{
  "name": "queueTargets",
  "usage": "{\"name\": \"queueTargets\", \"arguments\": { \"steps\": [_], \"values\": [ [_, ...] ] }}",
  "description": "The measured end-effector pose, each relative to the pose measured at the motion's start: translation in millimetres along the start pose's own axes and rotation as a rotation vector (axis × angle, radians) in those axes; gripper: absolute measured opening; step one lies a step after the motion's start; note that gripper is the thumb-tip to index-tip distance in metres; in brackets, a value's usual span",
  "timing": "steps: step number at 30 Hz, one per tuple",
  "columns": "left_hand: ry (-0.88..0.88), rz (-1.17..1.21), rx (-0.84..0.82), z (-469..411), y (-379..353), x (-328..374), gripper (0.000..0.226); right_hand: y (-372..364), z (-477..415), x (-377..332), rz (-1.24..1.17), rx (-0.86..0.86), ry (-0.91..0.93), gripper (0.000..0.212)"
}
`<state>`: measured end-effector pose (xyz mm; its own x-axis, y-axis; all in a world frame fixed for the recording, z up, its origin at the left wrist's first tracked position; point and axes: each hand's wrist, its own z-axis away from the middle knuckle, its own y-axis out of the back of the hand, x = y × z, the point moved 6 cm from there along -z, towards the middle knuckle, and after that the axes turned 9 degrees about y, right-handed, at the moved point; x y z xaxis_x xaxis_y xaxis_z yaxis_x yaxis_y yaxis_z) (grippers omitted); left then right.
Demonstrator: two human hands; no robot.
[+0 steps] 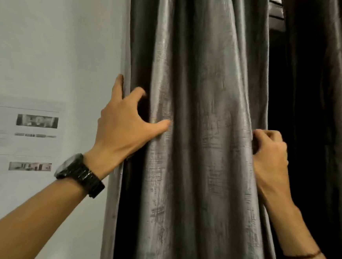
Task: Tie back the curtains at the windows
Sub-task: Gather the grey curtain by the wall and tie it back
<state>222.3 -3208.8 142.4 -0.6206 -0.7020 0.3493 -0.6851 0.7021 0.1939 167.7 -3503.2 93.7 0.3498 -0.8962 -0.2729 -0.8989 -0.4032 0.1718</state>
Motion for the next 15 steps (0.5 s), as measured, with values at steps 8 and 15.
{"name": "queueTargets", "arguments": {
  "steps": [8,15],
  "values": [
    [-0.029,0.008,0.184,25,31,-11,0.038,-1,30,0,0.182,0.275,0.123,0.015],
    [-0.054,-0.097,0.072,49,15,-14,0.051,2,71,-40,-0.047,0.271,0.305,0.052]
  ]
}}
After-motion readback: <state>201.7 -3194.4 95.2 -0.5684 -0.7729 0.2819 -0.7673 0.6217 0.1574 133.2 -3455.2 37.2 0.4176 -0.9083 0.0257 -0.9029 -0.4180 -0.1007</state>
